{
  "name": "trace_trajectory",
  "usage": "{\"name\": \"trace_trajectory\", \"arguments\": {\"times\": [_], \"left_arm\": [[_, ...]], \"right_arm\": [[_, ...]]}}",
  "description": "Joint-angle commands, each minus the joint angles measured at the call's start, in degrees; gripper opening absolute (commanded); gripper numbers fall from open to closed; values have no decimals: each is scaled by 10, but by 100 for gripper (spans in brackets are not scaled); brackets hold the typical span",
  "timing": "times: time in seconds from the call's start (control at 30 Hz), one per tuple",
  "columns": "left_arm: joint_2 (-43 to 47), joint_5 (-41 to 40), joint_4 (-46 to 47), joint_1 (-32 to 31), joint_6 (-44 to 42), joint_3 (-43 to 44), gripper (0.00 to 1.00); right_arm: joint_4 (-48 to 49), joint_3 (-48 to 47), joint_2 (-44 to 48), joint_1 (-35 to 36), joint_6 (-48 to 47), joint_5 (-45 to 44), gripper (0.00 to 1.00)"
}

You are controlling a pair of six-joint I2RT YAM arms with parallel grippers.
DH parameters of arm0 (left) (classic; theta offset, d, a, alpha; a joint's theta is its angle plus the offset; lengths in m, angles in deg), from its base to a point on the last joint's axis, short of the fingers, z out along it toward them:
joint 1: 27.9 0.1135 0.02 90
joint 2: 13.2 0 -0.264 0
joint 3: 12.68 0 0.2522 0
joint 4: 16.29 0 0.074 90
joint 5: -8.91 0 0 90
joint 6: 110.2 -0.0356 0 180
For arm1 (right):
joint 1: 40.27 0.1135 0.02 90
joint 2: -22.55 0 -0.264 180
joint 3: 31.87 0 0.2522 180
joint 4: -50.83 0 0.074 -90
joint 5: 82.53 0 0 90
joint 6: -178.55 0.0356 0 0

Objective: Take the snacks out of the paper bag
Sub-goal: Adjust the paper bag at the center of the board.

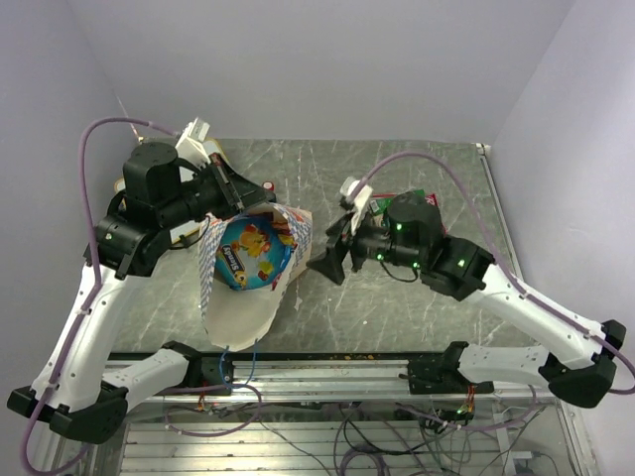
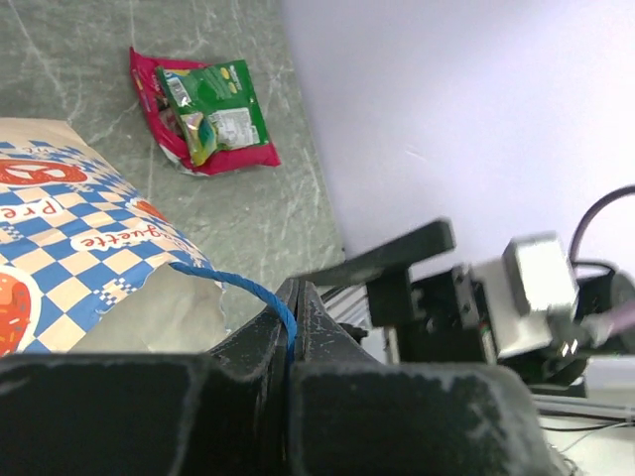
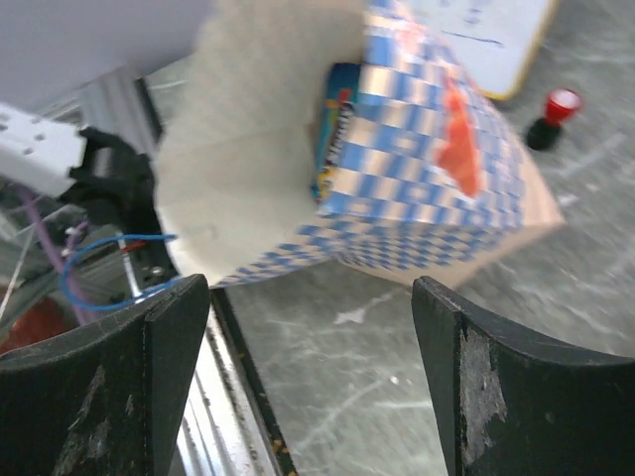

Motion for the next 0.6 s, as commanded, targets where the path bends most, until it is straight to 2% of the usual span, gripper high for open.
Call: {"name": "trace_trajectory", "arguments": {"times": [0.0,0.07,0.17,0.27,0.37,0.47,0.57], "left_arm": [[29,8,54,-2,82,-5,7],[28,11,50,-2,87,-10,7],[32,-8,27,-2,80,-4,7],[45,-2,50,-2,97,-17,7],[59,17,95,-2,124,-42,7],[68,28,100,-2,127,-52,7],[77,37,93,-2,119,-50,7]], "right_arm": [[74,29,-17,96,-18,3,82],[102,23,-36,181,-26,-52,82],[121,-19,-102,265,-22,-142,78],[80,-100,-210,323,41,-348,70],[33,-166,-295,353,129,-483,49],[-17,-171,-330,357,239,-583,45],[-54,-148,-337,356,327,-644,41]]}}
